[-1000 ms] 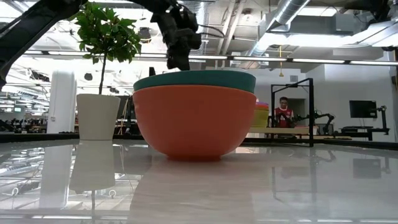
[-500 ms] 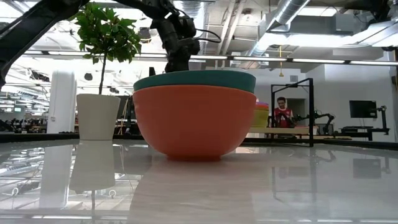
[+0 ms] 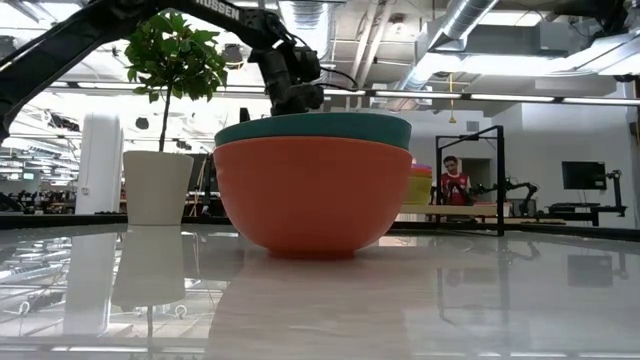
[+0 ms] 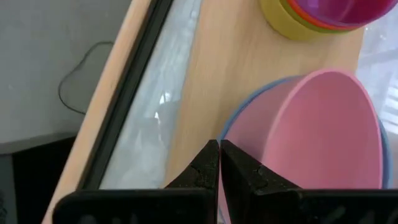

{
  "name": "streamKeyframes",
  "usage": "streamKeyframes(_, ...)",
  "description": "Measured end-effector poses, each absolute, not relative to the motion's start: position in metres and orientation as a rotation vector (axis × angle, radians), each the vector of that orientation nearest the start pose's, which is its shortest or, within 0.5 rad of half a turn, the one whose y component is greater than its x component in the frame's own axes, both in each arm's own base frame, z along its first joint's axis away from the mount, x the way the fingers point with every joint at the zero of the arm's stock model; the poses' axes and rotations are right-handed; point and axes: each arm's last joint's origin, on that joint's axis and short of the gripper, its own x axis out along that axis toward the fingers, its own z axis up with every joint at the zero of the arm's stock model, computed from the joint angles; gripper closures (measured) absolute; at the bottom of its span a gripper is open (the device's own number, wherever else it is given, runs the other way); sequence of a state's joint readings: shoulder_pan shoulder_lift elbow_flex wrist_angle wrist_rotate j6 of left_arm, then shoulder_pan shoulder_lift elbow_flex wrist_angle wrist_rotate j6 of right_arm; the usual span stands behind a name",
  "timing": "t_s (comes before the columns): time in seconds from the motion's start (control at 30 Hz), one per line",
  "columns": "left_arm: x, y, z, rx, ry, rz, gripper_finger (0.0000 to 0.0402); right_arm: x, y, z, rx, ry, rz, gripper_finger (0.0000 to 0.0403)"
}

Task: Place and stack bowls onto a shelf
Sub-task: Stack the big pink bowl on top of the big blue bowl on the shelf

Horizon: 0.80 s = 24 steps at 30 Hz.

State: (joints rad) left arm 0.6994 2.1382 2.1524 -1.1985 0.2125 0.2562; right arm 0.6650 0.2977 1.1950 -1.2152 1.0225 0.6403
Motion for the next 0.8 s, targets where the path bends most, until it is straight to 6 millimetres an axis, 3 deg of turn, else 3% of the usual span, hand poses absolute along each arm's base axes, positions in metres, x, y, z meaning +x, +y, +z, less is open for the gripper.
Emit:
streamKeyframes(0.3,0.335,0.268,0.349,-0.325,1.028,0.213,0.0401,-0.022,-0.049,0.384,0.391,0.091,-0.405,0.0161)
streamKeyframes(0.37,0.334,0.262,0.352,-0.342,1.035,0.17,0.0401,-0.023,-0.049,0.383,0.385,0.096,-0.407,0.0161)
streamKeyframes(0.53,0.337,0.258,0.333,-0.372,1.112,0.1,0.0401,-0.023,-0.049,0.382,0.376,0.103,-0.408,0.0161)
streamKeyframes(0.8,0.334,0.271,0.3,-0.428,1.159,0.12,0.0401,-0.023,-0.05,0.381,0.378,0.111,-0.412,0.0161)
